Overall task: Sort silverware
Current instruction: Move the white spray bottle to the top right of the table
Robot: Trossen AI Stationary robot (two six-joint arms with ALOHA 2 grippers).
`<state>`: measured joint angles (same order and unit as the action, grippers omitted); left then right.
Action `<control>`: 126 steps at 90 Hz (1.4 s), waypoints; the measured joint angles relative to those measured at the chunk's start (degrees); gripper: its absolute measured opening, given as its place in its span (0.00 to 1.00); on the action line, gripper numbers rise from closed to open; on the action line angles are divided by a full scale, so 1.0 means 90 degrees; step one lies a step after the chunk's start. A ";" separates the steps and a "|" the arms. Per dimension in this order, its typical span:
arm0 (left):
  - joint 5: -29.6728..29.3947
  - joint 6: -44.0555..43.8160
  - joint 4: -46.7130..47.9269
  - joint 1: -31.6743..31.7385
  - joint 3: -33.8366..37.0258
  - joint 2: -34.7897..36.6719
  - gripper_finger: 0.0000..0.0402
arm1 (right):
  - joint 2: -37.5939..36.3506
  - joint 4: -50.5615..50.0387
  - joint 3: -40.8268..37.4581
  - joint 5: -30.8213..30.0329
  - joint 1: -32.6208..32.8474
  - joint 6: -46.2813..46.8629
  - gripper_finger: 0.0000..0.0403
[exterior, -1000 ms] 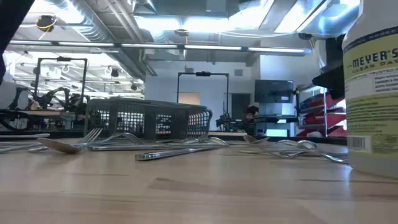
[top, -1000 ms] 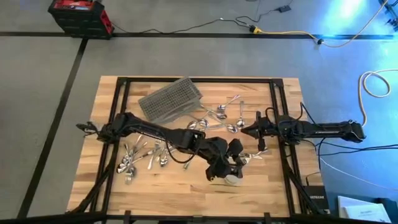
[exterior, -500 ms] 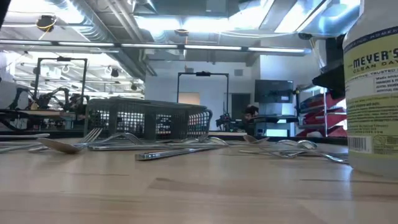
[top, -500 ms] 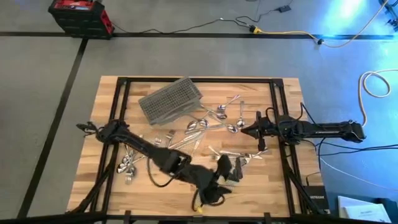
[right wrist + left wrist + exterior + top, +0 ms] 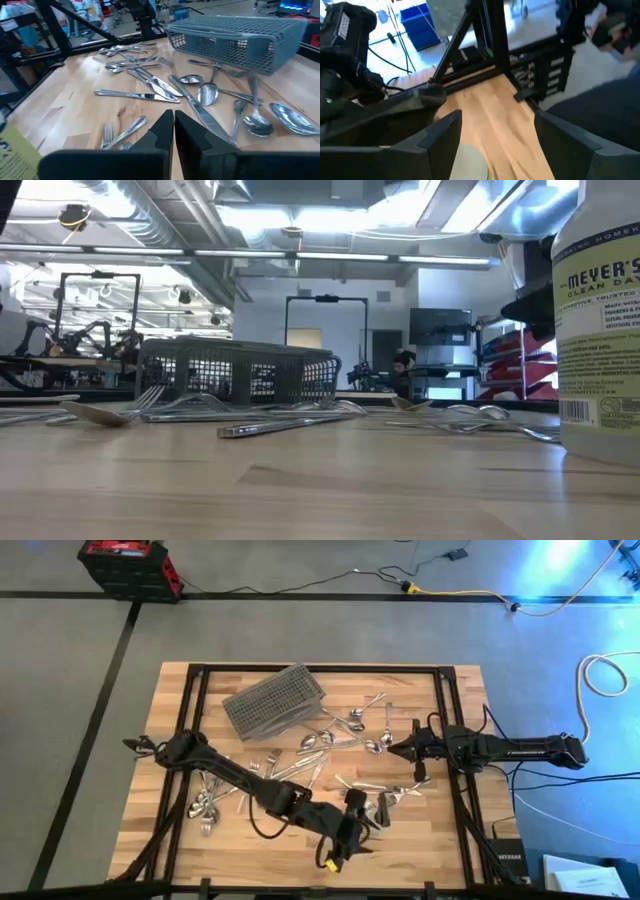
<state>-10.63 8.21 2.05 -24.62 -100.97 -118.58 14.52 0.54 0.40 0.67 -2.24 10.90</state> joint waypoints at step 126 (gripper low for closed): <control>-0.0266 -0.1879 -0.6445 0.0657 0.3847 0.0072 0.59 | -0.0002 -0.0005 0.0000 -0.0132 -0.0002 -0.0287 0.00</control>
<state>-13.03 -8.70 -55.95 -18.70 -66.35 -117.93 14.50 0.49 0.40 -0.51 -2.26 8.32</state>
